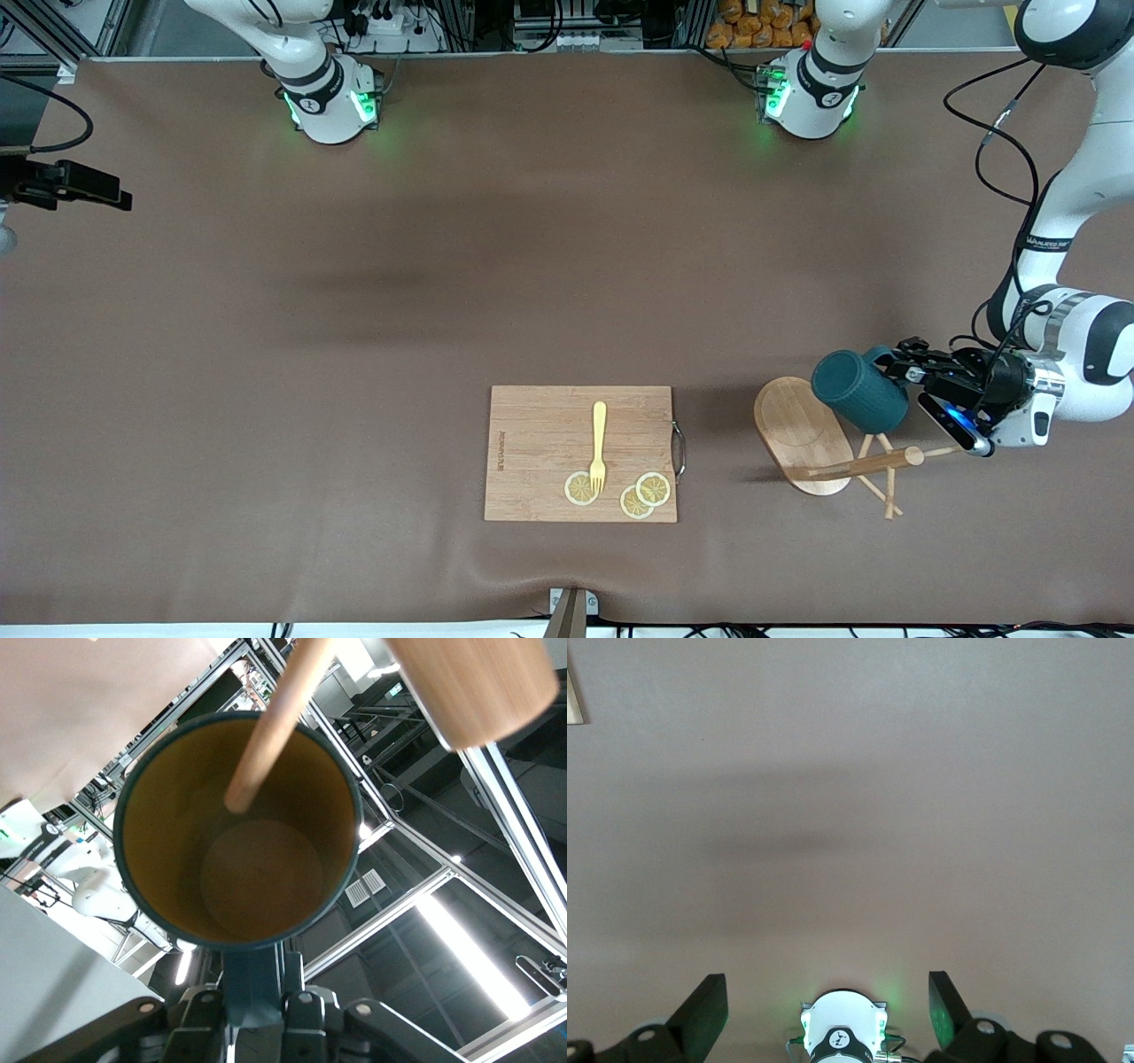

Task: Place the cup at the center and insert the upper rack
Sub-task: 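Slide the mug handle onto the wooden peg with the left gripper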

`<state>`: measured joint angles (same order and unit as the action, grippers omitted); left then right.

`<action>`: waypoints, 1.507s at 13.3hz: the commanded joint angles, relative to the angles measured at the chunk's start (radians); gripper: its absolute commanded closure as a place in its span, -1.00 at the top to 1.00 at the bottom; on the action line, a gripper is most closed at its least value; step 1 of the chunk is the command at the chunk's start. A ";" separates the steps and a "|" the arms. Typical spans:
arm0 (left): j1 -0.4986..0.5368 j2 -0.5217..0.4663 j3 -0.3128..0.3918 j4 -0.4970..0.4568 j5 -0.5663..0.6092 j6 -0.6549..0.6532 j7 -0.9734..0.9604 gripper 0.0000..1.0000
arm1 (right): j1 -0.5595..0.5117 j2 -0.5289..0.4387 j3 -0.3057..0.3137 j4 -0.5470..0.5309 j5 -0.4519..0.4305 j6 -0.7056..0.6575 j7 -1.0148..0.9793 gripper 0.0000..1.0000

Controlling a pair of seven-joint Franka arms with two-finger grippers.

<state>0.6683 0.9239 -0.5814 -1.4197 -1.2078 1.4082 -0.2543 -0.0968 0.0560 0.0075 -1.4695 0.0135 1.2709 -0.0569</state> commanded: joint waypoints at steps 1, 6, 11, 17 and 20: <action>-0.036 0.032 0.034 0.051 0.011 -0.020 0.021 -1.00 | -0.004 -0.008 0.008 -0.008 -0.010 -0.002 -0.001 1.00; -0.035 0.042 0.035 0.071 0.005 -0.020 0.024 -1.00 | -0.006 -0.007 0.008 -0.008 -0.003 0.001 -0.001 1.00; -0.010 0.064 0.037 0.071 0.005 -0.032 0.026 -1.00 | -0.009 -0.002 0.008 -0.008 0.000 0.005 -0.001 1.00; -0.015 0.064 0.037 0.084 0.004 -0.029 0.029 -1.00 | -0.011 -0.002 0.008 -0.008 0.000 0.005 -0.001 1.00; -0.021 0.069 0.037 0.099 0.004 -0.020 0.027 -1.00 | -0.009 -0.002 0.008 -0.008 0.000 0.005 -0.001 1.00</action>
<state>0.6533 0.9714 -0.5412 -1.3558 -1.2078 1.3955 -0.2318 -0.0967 0.0576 0.0077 -1.4757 0.0137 1.2746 -0.0569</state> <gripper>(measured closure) 0.789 0.000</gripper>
